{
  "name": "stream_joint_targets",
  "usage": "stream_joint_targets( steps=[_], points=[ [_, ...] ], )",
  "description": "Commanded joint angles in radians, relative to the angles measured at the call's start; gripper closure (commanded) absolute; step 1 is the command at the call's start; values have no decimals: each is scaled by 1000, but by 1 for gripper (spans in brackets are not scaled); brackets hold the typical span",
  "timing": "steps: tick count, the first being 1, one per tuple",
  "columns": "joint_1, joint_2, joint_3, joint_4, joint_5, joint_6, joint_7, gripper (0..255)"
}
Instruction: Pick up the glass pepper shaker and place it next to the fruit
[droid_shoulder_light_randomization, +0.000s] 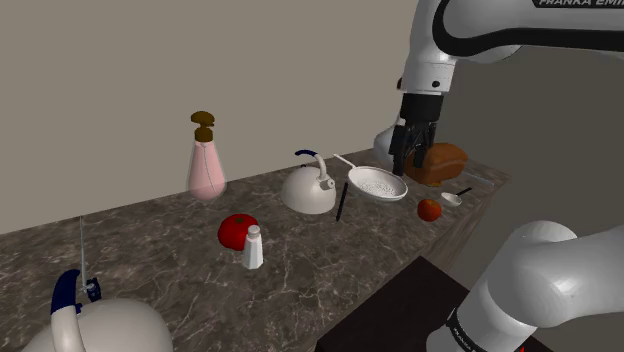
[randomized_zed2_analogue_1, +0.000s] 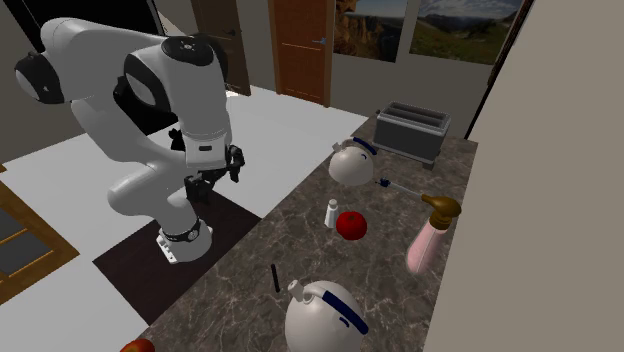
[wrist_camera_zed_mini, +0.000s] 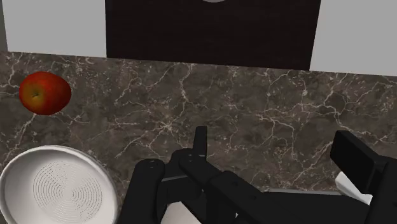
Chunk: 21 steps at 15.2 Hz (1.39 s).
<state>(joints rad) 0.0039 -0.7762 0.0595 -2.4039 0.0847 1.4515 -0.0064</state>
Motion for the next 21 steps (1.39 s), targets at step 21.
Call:
stream_joint_targets(
  steps=[21],
  points=[
    [47,495,441,105,4,547,446,0]
  ],
)
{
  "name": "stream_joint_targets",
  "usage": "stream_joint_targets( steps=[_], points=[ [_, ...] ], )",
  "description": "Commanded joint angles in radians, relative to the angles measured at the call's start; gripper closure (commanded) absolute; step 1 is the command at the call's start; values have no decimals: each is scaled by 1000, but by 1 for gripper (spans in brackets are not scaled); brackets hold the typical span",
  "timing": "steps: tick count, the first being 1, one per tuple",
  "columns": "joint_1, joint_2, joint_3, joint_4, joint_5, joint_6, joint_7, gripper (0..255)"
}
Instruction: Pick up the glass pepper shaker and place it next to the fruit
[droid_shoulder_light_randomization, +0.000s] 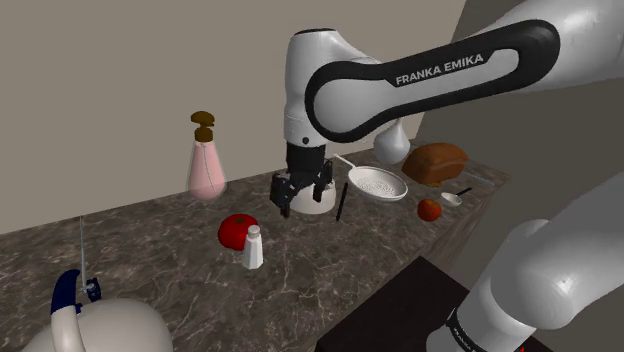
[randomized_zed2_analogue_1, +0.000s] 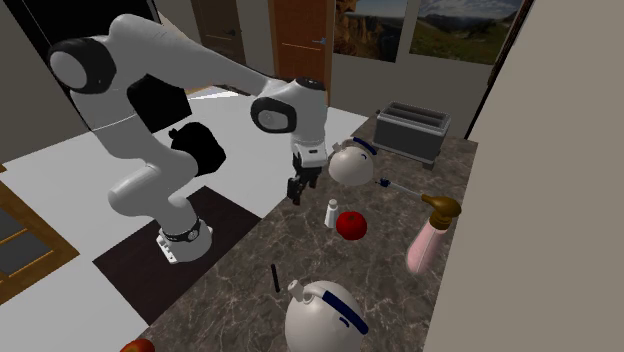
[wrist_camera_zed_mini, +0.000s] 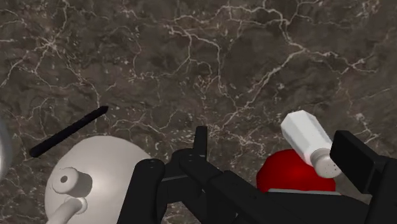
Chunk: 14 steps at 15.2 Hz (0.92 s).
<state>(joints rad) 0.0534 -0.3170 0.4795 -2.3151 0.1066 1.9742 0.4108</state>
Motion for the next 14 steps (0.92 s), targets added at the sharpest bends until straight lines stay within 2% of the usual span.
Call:
stream_joint_targets(
  steps=[1,4,8,14],
  points=[
    [-6,74,42,36,-40,45,60,0],
    [-10,196,97,104,-128,95,163,0],
    [9,375,143,218,-283,129,315,0],
    [15,419,135,190,-323,190,344,0]
  ],
)
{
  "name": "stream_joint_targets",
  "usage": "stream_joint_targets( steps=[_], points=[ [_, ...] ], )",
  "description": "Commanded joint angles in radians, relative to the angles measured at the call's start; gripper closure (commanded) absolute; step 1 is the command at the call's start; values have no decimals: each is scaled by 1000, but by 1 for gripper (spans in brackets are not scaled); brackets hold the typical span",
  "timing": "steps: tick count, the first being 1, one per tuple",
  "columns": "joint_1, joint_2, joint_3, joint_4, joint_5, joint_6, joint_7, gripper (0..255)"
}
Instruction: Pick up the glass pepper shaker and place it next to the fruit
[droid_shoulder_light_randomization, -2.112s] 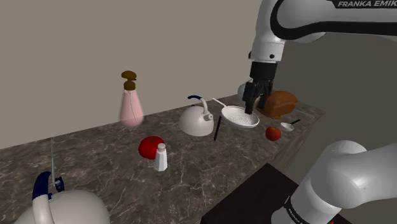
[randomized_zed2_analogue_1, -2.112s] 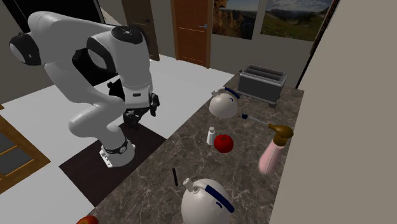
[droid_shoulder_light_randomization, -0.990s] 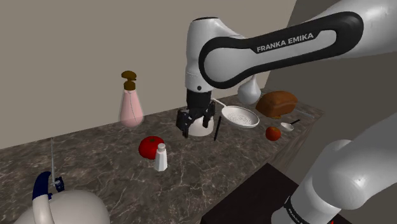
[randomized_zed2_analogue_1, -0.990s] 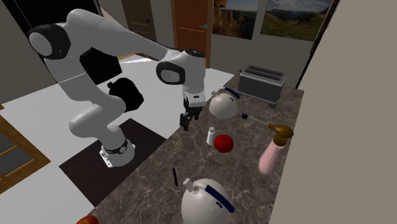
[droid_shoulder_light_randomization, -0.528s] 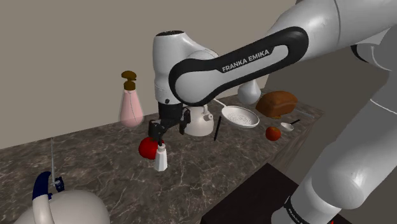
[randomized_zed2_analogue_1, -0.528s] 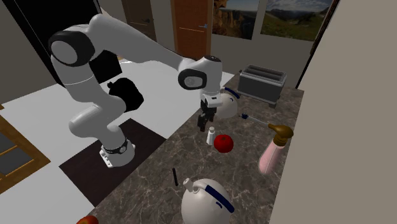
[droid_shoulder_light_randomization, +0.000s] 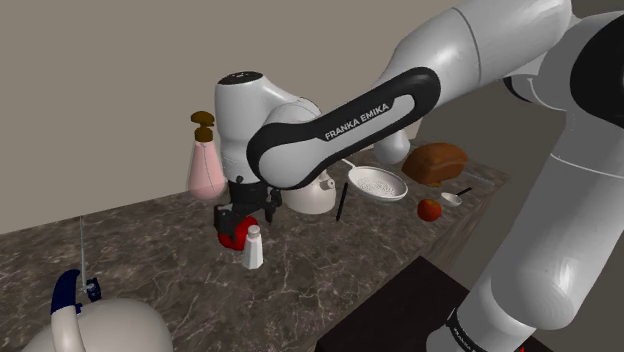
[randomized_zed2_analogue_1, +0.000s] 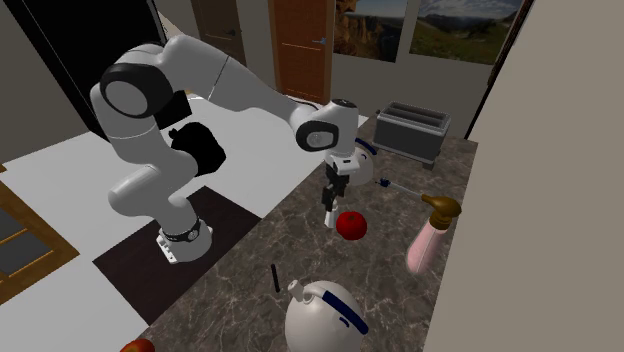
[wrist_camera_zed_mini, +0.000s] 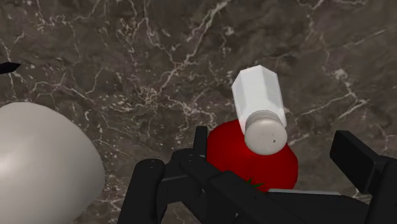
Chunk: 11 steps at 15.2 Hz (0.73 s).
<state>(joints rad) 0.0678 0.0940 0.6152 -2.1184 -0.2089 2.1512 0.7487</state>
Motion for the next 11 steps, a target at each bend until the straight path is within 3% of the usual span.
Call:
stream_joint_targets(
  steps=[1,10,11],
  points=[
    [1,16,-3,-13,-15,25,11,0],
    [1,28,-5,-22,-26,43,18,0],
    [1,28,-5,-22,-26,43,18,255]
  ],
)
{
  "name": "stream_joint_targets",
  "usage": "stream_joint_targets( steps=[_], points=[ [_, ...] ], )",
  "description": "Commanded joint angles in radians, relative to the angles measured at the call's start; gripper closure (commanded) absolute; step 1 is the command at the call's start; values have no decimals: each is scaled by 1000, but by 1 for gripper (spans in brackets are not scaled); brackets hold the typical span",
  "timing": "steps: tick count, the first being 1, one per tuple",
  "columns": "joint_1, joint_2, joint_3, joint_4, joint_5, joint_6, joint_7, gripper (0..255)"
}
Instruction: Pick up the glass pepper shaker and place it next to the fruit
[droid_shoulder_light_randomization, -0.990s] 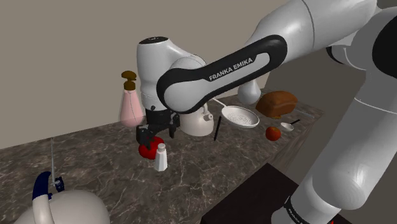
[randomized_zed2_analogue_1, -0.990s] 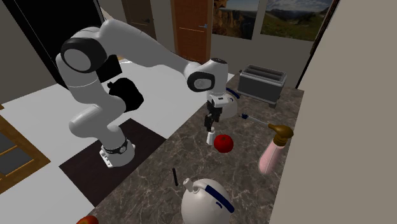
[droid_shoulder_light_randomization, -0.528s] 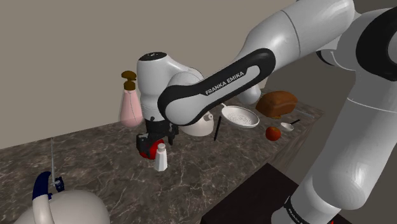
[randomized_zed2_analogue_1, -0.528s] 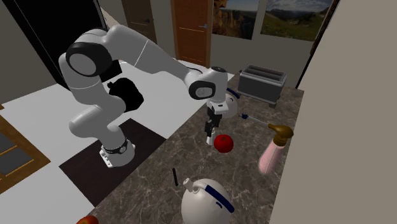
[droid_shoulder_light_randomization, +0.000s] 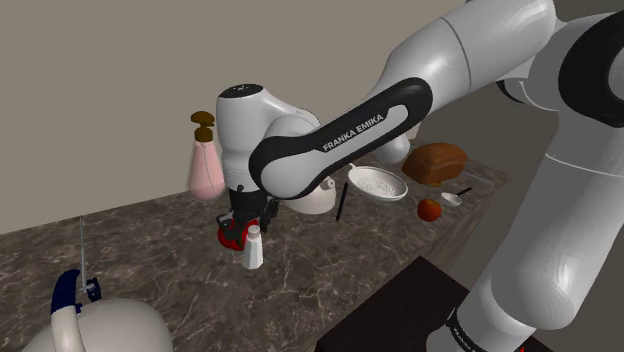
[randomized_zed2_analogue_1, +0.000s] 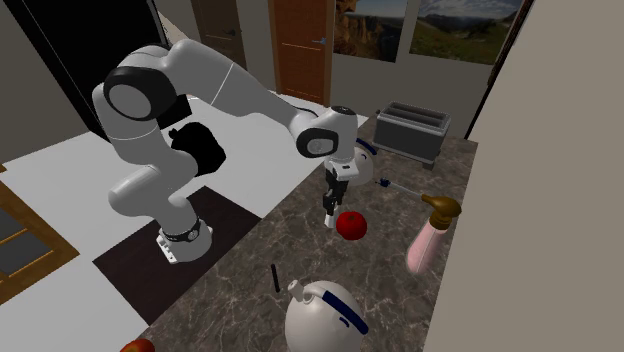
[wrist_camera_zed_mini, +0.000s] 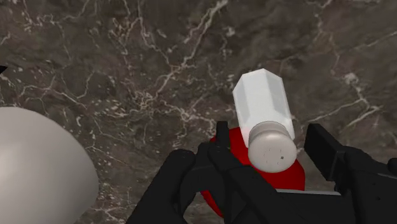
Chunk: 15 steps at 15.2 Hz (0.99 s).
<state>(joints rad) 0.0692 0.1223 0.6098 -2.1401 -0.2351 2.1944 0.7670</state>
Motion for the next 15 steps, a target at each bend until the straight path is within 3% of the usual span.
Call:
stream_joint_targets(
  steps=[1,9,15],
  points=[
    [0,0,0,0,0,0,0,255],
    [0,0,0,0,0,0,0,255],
    [-6,-49,6,34,43,-70,-36,255]
  ],
)
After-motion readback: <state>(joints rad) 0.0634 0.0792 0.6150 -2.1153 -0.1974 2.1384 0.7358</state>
